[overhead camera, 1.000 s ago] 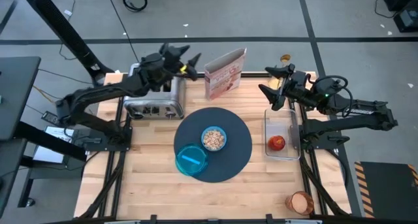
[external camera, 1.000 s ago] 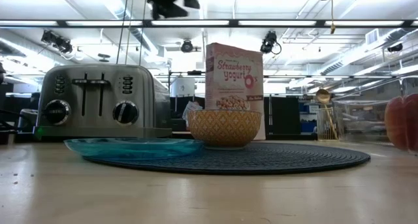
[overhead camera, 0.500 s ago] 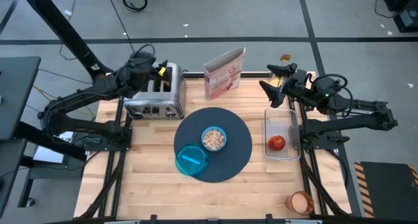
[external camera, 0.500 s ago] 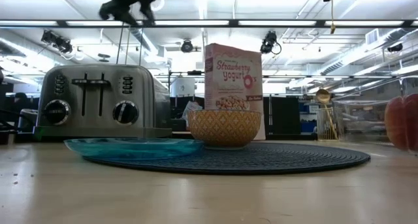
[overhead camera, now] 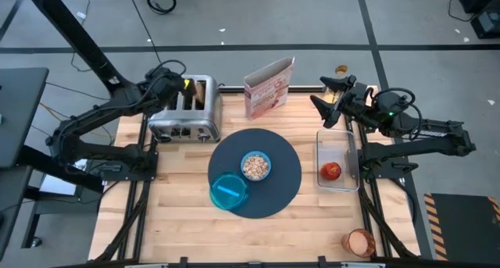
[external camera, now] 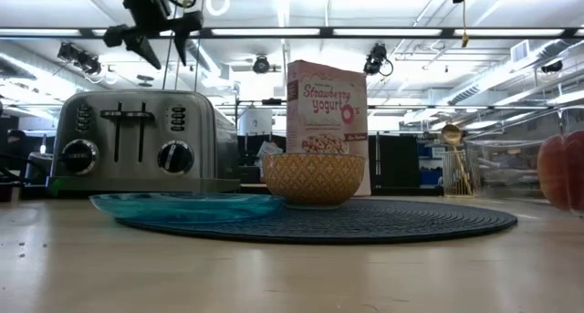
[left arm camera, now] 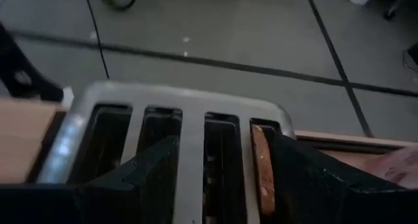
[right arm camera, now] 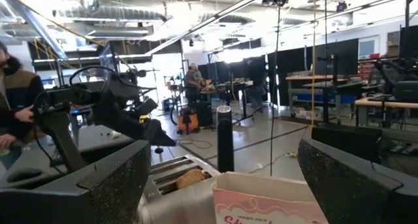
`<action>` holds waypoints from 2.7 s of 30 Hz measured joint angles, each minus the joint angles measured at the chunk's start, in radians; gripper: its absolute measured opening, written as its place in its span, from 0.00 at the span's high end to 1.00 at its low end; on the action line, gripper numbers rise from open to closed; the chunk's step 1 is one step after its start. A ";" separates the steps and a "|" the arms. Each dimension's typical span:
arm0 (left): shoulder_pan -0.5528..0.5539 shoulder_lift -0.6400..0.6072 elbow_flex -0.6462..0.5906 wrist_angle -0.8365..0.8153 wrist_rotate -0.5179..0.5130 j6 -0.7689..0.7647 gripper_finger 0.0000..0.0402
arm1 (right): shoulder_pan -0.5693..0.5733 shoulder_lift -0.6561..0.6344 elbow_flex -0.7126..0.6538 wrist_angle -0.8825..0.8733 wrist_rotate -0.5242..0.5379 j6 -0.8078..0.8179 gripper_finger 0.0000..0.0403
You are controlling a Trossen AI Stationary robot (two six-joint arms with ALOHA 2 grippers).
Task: Arrange a breakfast setting
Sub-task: Put the toasted bread on the blue plate
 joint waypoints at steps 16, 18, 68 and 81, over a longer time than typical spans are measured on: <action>0.023 0.131 -0.097 0.181 0.035 0.039 0.36 | 0.000 0.017 0.000 0.001 0.027 0.001 0.04; 0.017 0.147 -0.097 0.199 0.036 0.040 0.36 | 0.000 0.017 0.000 0.001 0.027 0.001 0.04; -0.039 0.254 -0.097 0.287 0.040 0.104 0.75 | 0.000 0.016 0.000 -0.006 0.027 0.017 0.04; -0.033 0.252 -0.095 0.348 0.061 0.240 0.74 | 0.000 0.016 0.000 -0.027 0.026 0.017 0.04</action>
